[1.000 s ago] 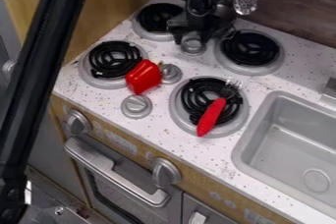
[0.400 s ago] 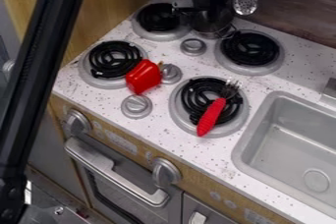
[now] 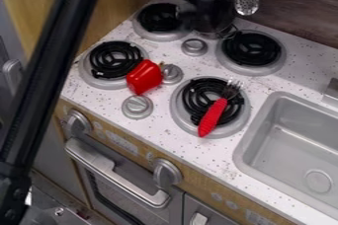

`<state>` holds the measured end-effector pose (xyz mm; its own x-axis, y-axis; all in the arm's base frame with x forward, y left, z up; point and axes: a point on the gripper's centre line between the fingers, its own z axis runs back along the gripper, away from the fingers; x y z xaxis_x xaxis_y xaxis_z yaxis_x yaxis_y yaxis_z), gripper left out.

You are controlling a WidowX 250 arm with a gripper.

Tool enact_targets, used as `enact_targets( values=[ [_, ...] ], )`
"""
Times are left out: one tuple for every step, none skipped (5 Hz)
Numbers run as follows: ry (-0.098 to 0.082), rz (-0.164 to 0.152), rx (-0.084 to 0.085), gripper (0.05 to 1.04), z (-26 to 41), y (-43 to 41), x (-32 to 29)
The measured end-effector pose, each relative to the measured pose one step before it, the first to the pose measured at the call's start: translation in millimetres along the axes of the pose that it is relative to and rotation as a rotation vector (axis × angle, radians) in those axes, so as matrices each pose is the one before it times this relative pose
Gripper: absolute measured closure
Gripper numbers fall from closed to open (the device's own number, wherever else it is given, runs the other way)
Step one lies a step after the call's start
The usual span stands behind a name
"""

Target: Move the silver pot from the top left burner to the top right burner

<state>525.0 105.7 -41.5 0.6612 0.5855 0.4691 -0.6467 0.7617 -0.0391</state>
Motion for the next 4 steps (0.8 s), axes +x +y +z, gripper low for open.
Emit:
enact_targets(
  values=[
    [0.0274, 0.0092, 0.0011, 0.087, -8.29, 2.42, -7.63],
    [0.0178, -0.0018, -0.0052, 0.118, -3.23, -4.24, -1.38],
    [-0.0064, -0.0241, -0.0024, 0.282, -0.22, -1.43, 1.21],
    [-0.0045, 0.0006, -0.0012, 0.560, -2.36, -1.31, 1.72]
  ],
)
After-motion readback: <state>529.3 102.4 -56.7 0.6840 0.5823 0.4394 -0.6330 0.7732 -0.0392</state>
